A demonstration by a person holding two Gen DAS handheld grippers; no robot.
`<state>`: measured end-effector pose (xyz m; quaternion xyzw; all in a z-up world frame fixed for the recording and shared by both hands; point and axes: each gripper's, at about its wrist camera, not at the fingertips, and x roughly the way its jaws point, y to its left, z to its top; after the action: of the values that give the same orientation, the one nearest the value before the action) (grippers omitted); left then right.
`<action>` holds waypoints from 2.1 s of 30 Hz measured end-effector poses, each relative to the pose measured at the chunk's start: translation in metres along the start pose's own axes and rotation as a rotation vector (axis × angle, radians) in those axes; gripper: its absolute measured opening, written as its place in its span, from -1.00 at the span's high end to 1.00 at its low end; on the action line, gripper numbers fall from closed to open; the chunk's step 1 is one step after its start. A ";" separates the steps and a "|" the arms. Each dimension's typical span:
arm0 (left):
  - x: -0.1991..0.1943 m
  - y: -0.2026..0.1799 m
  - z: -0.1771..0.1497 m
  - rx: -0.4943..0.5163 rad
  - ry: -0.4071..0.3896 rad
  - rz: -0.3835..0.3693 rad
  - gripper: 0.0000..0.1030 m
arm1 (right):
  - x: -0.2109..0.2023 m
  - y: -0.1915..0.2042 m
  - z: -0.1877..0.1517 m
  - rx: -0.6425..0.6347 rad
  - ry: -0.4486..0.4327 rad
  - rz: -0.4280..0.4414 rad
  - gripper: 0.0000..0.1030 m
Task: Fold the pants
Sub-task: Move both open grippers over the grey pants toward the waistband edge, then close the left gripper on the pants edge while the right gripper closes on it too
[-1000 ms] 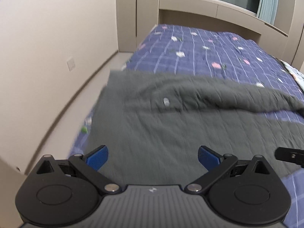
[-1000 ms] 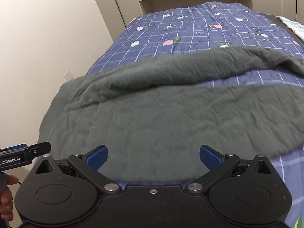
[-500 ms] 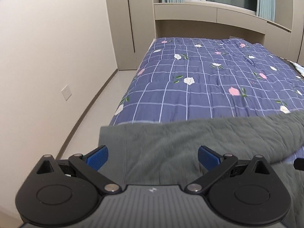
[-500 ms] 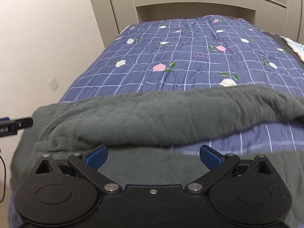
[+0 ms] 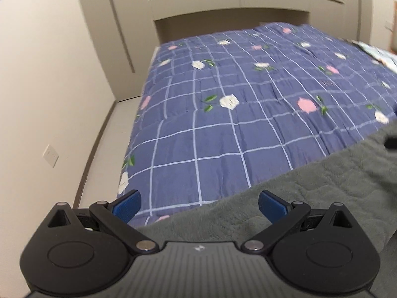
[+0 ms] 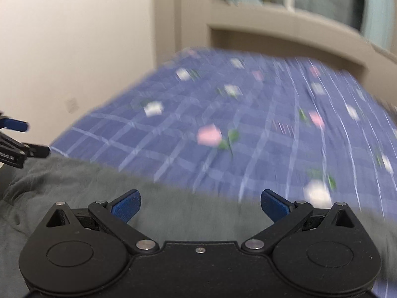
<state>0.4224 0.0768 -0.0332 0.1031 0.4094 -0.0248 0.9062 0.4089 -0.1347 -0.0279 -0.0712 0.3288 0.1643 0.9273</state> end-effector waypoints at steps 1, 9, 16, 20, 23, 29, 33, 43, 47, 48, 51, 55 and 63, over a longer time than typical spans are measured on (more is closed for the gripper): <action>0.004 0.000 0.000 0.017 0.000 -0.008 -0.99 | 0.004 -0.004 0.002 -0.039 -0.027 0.025 -0.99; 0.026 0.009 0.002 0.183 -0.016 -0.203 -0.99 | 0.065 -0.019 0.018 -0.306 0.173 0.346 -0.99; 0.058 0.019 0.002 0.246 0.093 -0.257 -0.99 | 0.107 -0.025 0.026 -0.221 0.347 0.381 -0.99; 0.074 0.032 0.006 0.145 0.155 -0.329 -0.99 | 0.122 -0.033 0.025 -0.209 0.427 0.391 -0.99; 0.080 0.037 0.004 0.105 0.200 -0.400 -0.69 | 0.118 -0.041 0.021 -0.156 0.431 0.408 -0.90; 0.073 0.032 0.004 0.125 0.217 -0.411 -0.22 | 0.108 -0.041 0.017 -0.170 0.416 0.396 -0.59; 0.068 0.023 0.006 0.145 0.232 -0.380 0.21 | 0.101 -0.040 0.018 -0.177 0.415 0.379 -0.26; 0.040 0.009 0.010 0.192 0.215 -0.303 0.84 | 0.082 -0.037 0.017 -0.234 0.395 0.310 0.59; 0.023 0.011 0.020 0.166 0.176 -0.266 0.85 | 0.071 -0.028 0.023 -0.291 0.362 0.251 0.69; 0.019 0.016 0.024 0.133 0.170 -0.259 0.86 | 0.069 -0.025 0.027 -0.305 0.344 0.237 0.69; 0.012 0.034 0.035 0.031 0.169 -0.257 0.86 | 0.060 -0.024 0.047 -0.308 0.262 0.205 0.70; 0.008 0.049 0.042 -0.006 0.122 -0.217 0.86 | 0.056 -0.019 0.079 -0.332 0.159 0.170 0.71; 0.050 0.047 0.020 -0.052 0.203 -0.145 0.86 | 0.115 0.009 0.076 -0.378 0.180 0.108 0.65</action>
<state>0.4764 0.1207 -0.0492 0.0517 0.5060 -0.0692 0.8582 0.5342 -0.0785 -0.0425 -0.2403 0.3772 0.2654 0.8541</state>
